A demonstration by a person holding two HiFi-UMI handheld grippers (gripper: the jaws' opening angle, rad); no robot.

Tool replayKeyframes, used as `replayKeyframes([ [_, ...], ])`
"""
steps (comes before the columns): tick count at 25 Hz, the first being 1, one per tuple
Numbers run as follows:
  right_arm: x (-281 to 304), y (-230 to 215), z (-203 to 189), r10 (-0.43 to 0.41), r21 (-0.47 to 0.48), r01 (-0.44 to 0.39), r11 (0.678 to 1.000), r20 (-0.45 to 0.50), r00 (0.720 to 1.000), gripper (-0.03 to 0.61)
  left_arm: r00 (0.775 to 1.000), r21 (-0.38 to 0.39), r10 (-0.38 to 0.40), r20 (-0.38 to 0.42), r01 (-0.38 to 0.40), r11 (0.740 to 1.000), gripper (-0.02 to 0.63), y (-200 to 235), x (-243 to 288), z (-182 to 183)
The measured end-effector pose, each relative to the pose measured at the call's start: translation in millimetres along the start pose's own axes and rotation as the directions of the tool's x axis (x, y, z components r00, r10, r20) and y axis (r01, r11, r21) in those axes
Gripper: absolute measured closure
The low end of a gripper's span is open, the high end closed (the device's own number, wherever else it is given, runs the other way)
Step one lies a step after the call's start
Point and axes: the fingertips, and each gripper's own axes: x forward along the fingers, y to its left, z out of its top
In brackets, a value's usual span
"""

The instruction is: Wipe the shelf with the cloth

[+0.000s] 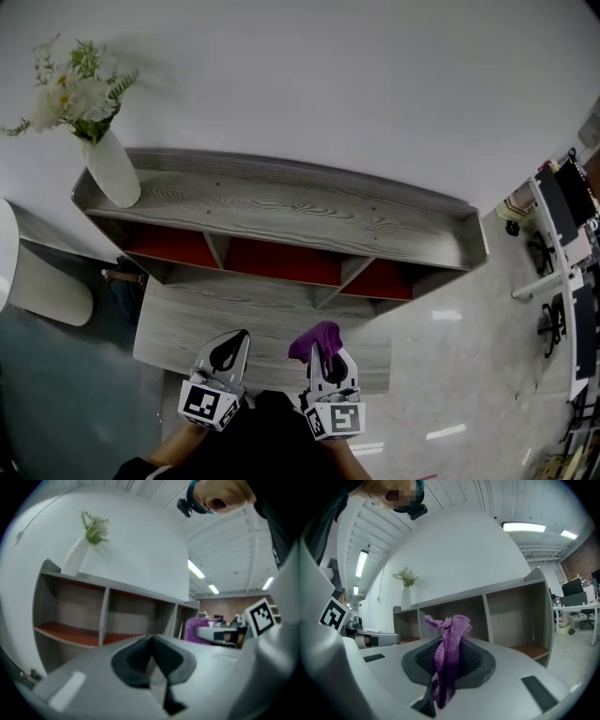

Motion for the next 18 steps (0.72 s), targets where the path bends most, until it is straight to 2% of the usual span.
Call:
replayKeyframes([
  [7, 29.7, -15.5, 6.9, -0.076, -0.041, 0.077, 0.996, 0.012, 0.997, 0.528, 0.999, 0.026, -0.041, -0.004, 0.041, 0.999, 0.611, 12.5, 18.8, 11.6],
  [11, 42.5, -18.4, 5.4, -0.128, -0.027, 0.128, 0.991, 0.008, 0.992, 0.528, 0.996, 0.048, -0.088, -0.018, 0.088, 0.995, 0.611, 17.8, 26.6, 15.9],
  [18, 64.4, -26.4, -4.8, -0.190, -0.041, 0.189, 0.981, -0.023, 0.982, 0.528, 0.992, 0.040, -0.124, -0.003, 0.124, 0.991, 0.611, 33.1, 38.4, 17.0],
])
